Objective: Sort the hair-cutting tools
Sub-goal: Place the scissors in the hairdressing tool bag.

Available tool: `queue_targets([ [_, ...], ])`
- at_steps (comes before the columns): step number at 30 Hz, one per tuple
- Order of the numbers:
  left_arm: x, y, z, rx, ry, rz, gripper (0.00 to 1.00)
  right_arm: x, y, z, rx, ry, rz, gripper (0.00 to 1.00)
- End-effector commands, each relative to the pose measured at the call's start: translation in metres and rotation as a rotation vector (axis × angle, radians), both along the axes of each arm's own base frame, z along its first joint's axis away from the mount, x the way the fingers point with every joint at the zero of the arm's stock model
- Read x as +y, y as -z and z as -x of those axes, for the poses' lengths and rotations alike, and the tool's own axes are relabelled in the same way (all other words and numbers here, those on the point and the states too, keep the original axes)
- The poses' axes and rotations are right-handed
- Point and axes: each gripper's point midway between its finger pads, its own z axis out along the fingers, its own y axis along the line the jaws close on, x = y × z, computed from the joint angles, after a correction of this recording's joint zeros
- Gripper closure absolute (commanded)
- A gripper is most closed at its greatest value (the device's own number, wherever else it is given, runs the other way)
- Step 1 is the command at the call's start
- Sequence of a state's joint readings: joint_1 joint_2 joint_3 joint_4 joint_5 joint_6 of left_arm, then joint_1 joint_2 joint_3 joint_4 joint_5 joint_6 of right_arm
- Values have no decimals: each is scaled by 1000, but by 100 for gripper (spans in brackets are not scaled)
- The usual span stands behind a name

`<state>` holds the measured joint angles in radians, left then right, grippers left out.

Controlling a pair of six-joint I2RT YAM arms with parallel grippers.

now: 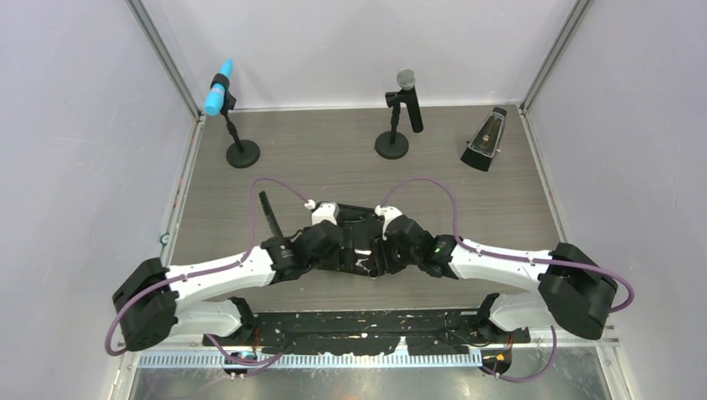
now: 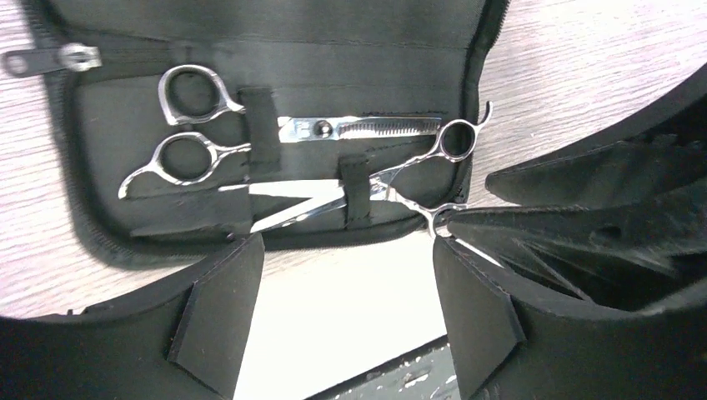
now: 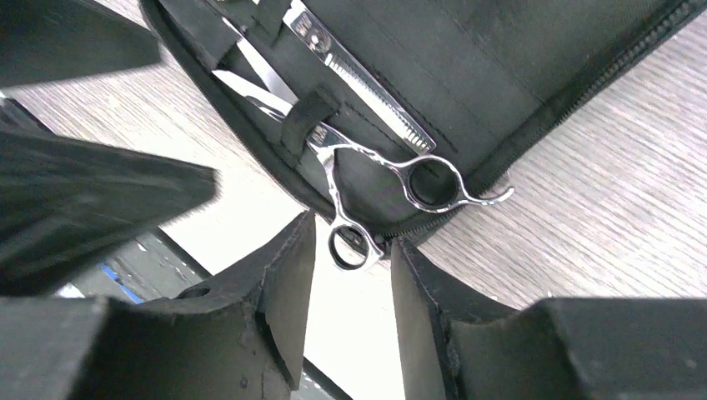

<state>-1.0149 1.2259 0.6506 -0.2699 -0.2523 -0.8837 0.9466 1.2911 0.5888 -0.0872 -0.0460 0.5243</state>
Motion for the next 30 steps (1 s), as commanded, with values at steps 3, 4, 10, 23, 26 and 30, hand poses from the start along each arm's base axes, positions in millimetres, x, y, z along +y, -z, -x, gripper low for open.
queue_targets([
  [3, 57, -16, -19, -18, -170, -38, 24, -11, -7, -1, -54, -81, 88, 51],
  [4, 66, -15, -23, -18, -184, -46, 25, -8, -11, -3, -60, -95, 93, 50],
  [10, 100, -12, -46, 37, -194, -125, 25, -17, -16, -6, -108, -238, 259, 41],
  [23, 108, 21, -58, 201, -170, -193, 31, -4, -19, -6, -231, -727, 413, 39],
  [26, 108, 27, -59, 216, -165, -206, 34, -5, -7, -6, -210, -768, 444, 39],
  [30, 106, 35, -59, 236, -154, -214, 37, -5, 9, -7, -185, -787, 468, 39],
])
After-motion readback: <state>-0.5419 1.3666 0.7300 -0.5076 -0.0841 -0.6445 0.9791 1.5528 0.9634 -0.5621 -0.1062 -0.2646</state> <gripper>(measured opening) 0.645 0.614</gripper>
